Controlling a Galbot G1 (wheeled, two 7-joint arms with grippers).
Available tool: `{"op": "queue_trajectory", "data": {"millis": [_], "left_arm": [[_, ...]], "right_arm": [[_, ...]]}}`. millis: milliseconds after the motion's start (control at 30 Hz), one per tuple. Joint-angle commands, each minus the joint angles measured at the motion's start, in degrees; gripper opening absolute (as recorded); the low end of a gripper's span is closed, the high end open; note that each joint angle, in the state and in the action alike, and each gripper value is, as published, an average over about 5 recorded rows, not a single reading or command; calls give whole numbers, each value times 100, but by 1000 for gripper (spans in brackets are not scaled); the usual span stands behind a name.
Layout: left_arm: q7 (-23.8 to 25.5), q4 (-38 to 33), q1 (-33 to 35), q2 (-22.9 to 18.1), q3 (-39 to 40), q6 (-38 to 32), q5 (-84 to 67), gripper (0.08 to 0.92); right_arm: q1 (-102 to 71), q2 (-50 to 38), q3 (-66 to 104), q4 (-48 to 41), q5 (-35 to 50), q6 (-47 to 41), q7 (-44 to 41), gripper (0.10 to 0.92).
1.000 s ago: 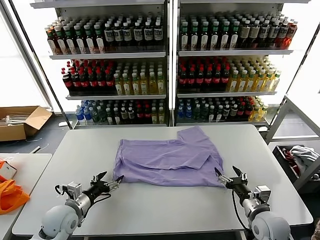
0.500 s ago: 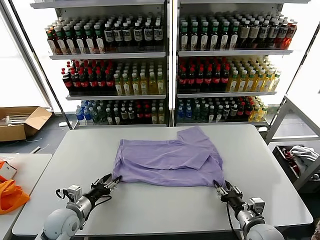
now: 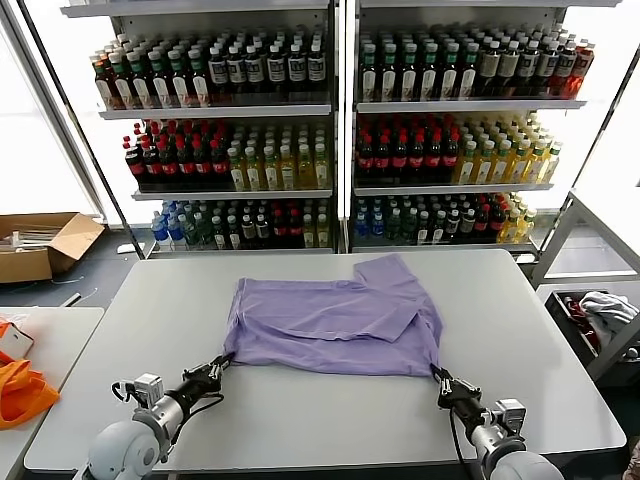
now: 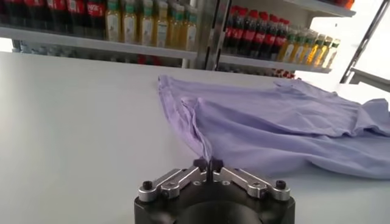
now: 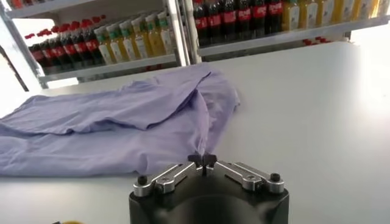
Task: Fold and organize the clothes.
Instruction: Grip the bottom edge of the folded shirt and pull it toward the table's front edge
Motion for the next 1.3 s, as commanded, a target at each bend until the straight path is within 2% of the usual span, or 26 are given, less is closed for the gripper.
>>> {"op": "queue_trajectory", "data": {"millis": [33,267,467,700,867,1033,1200,1300], "left_arm": [[-16,-295,350,-36,-120,23,8,94],[-62,-1090,1376,-31,-550,56,171,91],[-58,-1621,2192,-280,-1048,31,610,90],[-56,-2240,3153,-297,-1783,14,743,88],[-62,-2589,3691,-534,-2170,44,712,88],[-47,-2863,3955,-764,-2173,69,765,88],[-56,-3006,4020,-865,-2222,83,808,114],[-56,-3066,3986,-815,-2340,98,803,188]], "right_arm": [[-112,-9,4,101,3,10,-27,107],[-714,-299,273,618,79,7,-149,107],[-1511,-159,529,1082,-197,112,-292,107],[-2277,-209,649,1493,-259,291,-299,107],[-2614,-185,711,1696,-245,307,-308,107],[-2738,-107,758,1764,-194,295,-275,110],[-2701,-75,826,1849,-21,379,-197,207],[-2587,-103,940,1869,119,426,-202,294]]}}
